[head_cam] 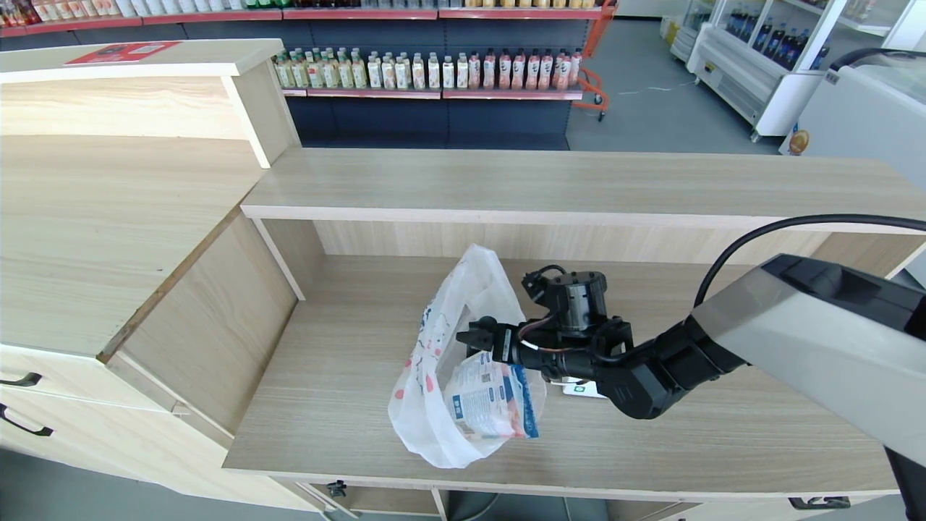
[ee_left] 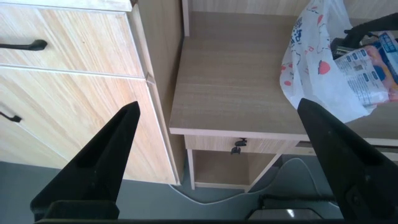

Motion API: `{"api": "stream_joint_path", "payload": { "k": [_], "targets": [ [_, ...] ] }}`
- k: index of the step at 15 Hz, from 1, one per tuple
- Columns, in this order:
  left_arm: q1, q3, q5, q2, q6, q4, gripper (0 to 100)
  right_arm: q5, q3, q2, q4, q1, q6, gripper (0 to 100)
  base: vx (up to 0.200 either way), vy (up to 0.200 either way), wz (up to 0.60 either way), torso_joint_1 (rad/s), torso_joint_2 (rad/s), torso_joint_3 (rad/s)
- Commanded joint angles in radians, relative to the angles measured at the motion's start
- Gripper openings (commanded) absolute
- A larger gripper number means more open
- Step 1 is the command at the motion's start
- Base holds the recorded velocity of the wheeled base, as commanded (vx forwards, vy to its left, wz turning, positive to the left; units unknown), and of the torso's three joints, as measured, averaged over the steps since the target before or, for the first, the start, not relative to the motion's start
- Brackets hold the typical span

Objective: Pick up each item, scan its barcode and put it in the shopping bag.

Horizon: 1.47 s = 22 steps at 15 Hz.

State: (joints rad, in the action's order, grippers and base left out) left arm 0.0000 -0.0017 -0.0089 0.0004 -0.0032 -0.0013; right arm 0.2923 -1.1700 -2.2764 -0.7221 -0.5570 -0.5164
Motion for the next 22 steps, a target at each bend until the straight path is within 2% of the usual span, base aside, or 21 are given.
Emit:
{"api": "stream_joint_path", "payload": {
  "k": [1,5,9,17,22],
  "targets": [
    [0.000,0.000,0.000,0.000,0.000,0.000,100,0.010,-0.014,0.018,0.006,-0.001,-0.028,100,0.000,0.000,0.00,0.000,0.00,0.000],
    [0.000,0.000,0.000,0.000,-0.001,0.000,100,0.016,-0.082,0.026,0.007,-0.023,-0.131,100,0.000,0.000,0.00,0.000,0.00,0.000],
    [0.000,0.000,0.000,0.000,-0.001,0.000,100,0.014,-0.069,0.023,0.007,-0.055,-0.137,100,0.000,0.000,0.00,0.000,0.00,0.000],
    [0.000,0.000,0.001,0.000,0.000,0.000,100,0.018,-0.074,0.021,-0.017,-0.055,-0.151,100,0.000,0.000,0.00,0.000,0.00,0.000],
    [0.000,0.000,0.000,0.000,-0.001,0.000,100,0.018,-0.057,0.026,-0.039,-0.011,-0.151,100,0.000,0.000,0.00,0.000,0.00,0.000]
  ]
}}
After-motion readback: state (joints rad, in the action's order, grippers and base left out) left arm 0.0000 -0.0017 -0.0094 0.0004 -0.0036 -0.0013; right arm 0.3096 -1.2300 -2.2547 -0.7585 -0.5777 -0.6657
